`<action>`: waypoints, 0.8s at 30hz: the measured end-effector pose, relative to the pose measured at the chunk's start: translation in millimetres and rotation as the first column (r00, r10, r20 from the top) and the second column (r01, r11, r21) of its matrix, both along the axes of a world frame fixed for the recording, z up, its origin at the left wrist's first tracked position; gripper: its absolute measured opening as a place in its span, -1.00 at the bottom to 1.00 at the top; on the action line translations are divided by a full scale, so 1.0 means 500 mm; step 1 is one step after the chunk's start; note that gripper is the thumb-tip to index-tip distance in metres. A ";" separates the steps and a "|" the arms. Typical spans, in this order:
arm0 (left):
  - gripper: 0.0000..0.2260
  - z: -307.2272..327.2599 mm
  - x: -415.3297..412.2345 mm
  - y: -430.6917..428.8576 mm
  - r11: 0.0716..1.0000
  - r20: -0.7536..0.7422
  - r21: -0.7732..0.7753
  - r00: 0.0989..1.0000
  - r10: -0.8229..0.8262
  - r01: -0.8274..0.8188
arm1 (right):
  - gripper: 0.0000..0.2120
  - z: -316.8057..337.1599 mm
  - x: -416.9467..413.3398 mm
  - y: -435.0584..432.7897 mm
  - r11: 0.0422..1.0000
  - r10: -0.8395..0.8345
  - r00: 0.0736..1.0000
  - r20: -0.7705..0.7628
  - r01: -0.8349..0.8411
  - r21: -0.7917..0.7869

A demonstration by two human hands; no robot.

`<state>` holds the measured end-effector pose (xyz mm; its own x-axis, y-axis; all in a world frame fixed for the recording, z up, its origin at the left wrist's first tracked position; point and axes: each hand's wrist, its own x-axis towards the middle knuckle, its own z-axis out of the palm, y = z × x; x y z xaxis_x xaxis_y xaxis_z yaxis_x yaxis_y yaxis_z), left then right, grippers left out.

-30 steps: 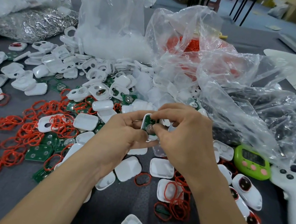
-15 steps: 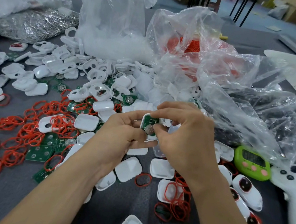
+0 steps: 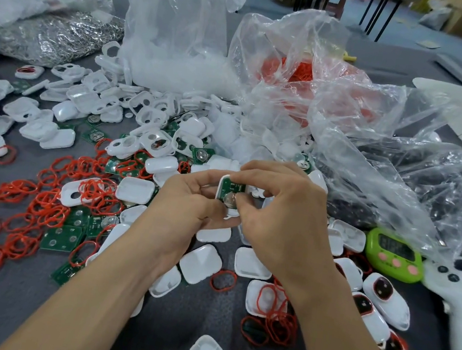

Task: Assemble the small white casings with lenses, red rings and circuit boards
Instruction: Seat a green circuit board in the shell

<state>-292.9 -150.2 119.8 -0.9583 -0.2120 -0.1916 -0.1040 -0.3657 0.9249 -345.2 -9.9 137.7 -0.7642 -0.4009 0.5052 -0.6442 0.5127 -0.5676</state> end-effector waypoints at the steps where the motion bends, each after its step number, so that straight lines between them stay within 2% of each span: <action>1: -0.49 0.000 0.000 0.000 1.000 -0.003 -0.010 1.000 0.004 -0.004 | -0.76 0.000 0.002 -0.001 1.000 0.004 1.000 -0.007 -0.004 0.008; 10: -0.48 0.001 -0.001 0.005 0.998 0.001 0.012 0.998 0.069 -0.069 | -0.76 0.003 0.012 -0.008 1.000 -0.018 0.999 -0.028 0.018 0.020; 15: -0.49 0.002 -0.001 0.006 0.994 -0.011 -0.002 0.994 0.109 -0.109 | -0.79 0.004 0.008 -0.004 0.999 -0.024 0.998 0.060 0.025 -0.021; 20: -0.49 0.001 0.000 0.006 0.996 -0.008 -0.042 0.997 0.078 -0.078 | -0.77 0.004 0.012 -0.006 0.999 -0.033 0.999 -0.040 0.034 0.008; 24: -0.49 0.002 0.001 0.005 0.997 0.002 -0.029 0.998 0.067 -0.066 | -0.75 0.004 0.012 -0.009 0.997 -0.053 0.998 -0.023 0.054 0.053</action>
